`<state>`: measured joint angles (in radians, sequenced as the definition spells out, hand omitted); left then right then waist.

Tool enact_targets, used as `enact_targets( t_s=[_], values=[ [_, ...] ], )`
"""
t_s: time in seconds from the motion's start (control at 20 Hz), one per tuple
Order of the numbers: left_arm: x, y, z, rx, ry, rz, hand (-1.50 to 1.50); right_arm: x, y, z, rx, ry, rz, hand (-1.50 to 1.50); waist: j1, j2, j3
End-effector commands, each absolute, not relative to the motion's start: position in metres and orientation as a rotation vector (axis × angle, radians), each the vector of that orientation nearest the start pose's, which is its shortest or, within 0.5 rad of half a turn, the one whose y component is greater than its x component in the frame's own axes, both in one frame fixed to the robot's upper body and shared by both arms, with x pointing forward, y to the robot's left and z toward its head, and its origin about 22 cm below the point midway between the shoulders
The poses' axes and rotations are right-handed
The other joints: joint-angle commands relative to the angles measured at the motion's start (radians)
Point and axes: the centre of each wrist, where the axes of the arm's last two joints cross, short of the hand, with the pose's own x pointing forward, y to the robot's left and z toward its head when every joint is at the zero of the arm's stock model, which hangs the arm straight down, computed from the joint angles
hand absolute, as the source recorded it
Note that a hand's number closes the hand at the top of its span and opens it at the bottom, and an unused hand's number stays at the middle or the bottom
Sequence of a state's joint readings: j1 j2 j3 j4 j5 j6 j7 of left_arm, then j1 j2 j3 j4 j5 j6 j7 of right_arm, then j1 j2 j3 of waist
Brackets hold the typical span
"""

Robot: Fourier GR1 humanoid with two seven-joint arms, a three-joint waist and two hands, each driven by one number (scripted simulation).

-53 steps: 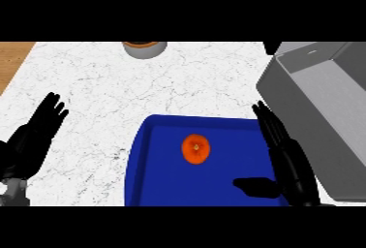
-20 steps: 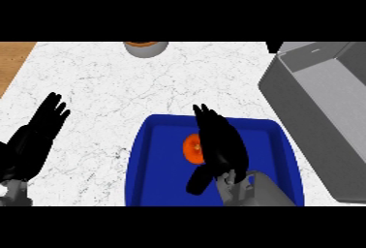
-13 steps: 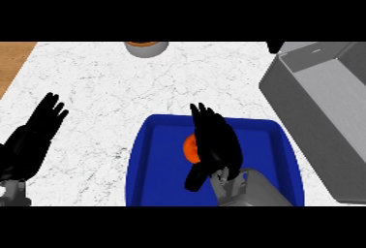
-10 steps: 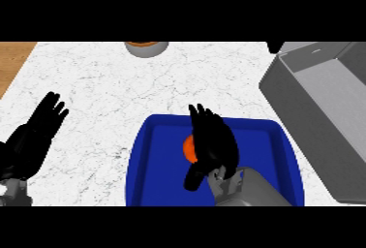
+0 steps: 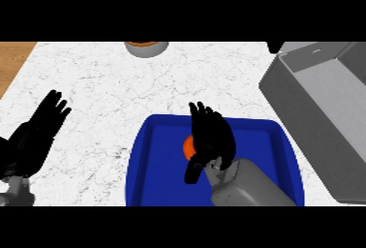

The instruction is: Pick the squash from the tray and place it in the cardboard box

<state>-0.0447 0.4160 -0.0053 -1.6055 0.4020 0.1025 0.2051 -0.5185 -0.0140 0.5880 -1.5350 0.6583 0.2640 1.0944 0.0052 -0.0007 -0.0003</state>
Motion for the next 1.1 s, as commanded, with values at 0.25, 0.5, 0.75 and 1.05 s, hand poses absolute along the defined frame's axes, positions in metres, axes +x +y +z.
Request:
enact_targets(
  t_s=[0.25, 0.5, 0.75, 1.05],
  values=[
    [0.254, 0.335, 0.059, 0.060, -1.446, 0.037, 0.00, 0.274, -0.034, 0.081, -0.760, -0.815, 1.094, -1.50, -0.002, 0.000, 0.000],
    [0.244, 0.311, 0.051, 0.068, -1.435, 0.049, 0.00, 0.268, -0.029, 0.088, -0.729, -0.799, 1.102, -1.50, 0.001, -0.001, 0.000],
    [0.258, 0.322, 0.053, 0.046, -1.438, 0.034, 0.00, 0.279, -0.028, 0.064, -0.725, -0.751, 1.127, -1.50, 0.001, 0.001, 0.000],
    [0.232, 0.323, 0.036, 0.058, -1.438, 0.032, 0.00, 0.276, -0.033, 0.040, -0.719, -0.751, 1.106, -1.50, 0.004, 0.000, 0.000]
  ],
)
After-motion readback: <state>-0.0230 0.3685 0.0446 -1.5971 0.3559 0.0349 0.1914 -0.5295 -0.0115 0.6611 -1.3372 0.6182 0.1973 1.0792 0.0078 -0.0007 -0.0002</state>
